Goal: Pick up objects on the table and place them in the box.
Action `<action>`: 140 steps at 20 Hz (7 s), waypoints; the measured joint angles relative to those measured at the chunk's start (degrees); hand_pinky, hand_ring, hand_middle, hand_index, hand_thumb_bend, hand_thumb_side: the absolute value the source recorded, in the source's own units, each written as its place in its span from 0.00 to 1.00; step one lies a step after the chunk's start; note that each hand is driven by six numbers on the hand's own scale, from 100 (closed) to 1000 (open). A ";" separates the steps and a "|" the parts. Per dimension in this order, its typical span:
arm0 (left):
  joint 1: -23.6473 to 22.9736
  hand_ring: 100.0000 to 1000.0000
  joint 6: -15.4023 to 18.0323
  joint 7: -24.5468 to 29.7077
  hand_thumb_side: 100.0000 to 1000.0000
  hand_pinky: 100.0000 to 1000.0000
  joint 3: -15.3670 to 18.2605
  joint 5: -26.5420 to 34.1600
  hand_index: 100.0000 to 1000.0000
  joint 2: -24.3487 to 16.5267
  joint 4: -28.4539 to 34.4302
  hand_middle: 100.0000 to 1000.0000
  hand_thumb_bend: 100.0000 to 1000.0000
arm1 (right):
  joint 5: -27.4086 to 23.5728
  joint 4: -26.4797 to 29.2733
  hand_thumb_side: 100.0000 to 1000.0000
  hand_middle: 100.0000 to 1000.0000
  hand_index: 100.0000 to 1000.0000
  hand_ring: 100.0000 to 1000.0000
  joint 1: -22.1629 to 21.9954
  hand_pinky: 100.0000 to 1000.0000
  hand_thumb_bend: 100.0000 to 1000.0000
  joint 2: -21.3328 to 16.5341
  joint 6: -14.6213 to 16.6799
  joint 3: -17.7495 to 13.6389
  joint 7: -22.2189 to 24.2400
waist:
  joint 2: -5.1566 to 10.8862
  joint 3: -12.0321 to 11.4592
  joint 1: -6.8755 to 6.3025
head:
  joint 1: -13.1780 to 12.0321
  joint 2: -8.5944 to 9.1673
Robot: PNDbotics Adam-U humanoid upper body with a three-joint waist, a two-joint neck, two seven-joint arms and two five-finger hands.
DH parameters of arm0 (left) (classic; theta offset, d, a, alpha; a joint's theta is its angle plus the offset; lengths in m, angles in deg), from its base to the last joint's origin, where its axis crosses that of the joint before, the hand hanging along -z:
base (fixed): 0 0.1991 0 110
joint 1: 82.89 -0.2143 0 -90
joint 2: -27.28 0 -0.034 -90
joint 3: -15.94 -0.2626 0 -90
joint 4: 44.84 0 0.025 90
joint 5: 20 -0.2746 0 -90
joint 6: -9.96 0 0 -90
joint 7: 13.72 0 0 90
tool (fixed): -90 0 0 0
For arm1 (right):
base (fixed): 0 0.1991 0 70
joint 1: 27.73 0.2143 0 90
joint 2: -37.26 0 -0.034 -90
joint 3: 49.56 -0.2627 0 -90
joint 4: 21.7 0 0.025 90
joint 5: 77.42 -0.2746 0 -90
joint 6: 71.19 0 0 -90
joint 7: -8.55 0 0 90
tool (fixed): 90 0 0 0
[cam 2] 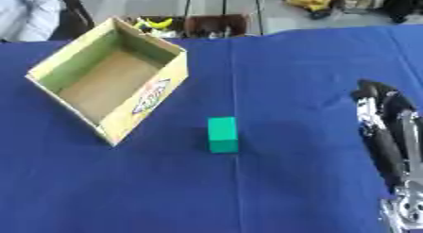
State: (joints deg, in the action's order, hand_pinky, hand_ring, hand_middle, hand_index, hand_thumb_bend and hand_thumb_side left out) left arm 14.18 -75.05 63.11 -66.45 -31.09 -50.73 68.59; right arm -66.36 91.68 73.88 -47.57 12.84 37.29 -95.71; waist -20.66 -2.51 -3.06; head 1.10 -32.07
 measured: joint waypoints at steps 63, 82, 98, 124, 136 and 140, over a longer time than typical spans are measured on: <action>-0.27 0.68 -0.17 0.81 0.94 0.23 -0.73 0.51 0.88 -0.02 -0.31 0.67 0.05 | 28.87 -15.87 0.54 0.82 0.99 0.87 27.31 0.81 0.50 -16.07 1.99 19.33 41.12 | 0.55 -1.80 1.00 | 1.77 0.52; -0.24 0.68 -0.22 0.99 0.94 0.23 -1.04 0.64 0.88 -0.02 -0.33 0.67 0.04 | 30.35 -13.93 0.49 0.84 0.99 0.89 28.45 0.81 0.45 -13.68 -0.50 19.40 62.50 | 0.45 -1.86 1.14 | 1.54 1.66; -0.24 0.68 -0.14 1.12 0.94 0.23 -1.07 0.64 0.88 -0.02 -0.34 0.67 0.04 | 34.34 -16.14 0.52 0.86 0.99 0.89 29.60 0.81 0.42 -13.51 -0.38 20.52 64.81 | 0.14 -1.87 1.18 | 1.59 2.25; -0.02 0.68 -0.29 1.45 0.94 0.22 -1.40 0.64 0.87 -0.02 -0.36 0.67 0.02 | 39.84 -23.15 0.47 0.74 0.87 0.83 30.55 0.74 0.04 -11.71 -1.05 22.64 56.86 | -0.83 -2.62 1.41 | 1.93 3.49; -0.01 0.68 -0.61 1.33 0.93 0.22 -1.40 0.63 0.87 -0.02 -0.38 0.67 0.01 | 39.76 -23.35 0.26 0.53 0.67 0.73 30.73 0.68 0.00 -11.68 -4.20 22.93 50.43 | -0.87 -2.62 1.50 | 1.93 3.49; -0.01 0.68 -0.72 1.23 0.93 0.22 -1.40 0.63 0.87 -0.02 -0.39 0.67 0.00 | 39.19 -22.27 0.28 0.50 0.65 0.72 30.91 0.66 0.00 -11.70 -5.69 22.82 48.23 | -0.87 -2.62 1.64 | 1.90 3.49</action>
State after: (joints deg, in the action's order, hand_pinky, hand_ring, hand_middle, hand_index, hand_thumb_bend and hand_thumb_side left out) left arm 14.17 -75.77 64.34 -67.85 -30.46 -50.75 68.20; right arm -27.17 69.41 104.79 -59.26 7.15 60.11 -47.48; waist -21.53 -5.12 -1.42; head 3.00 -28.58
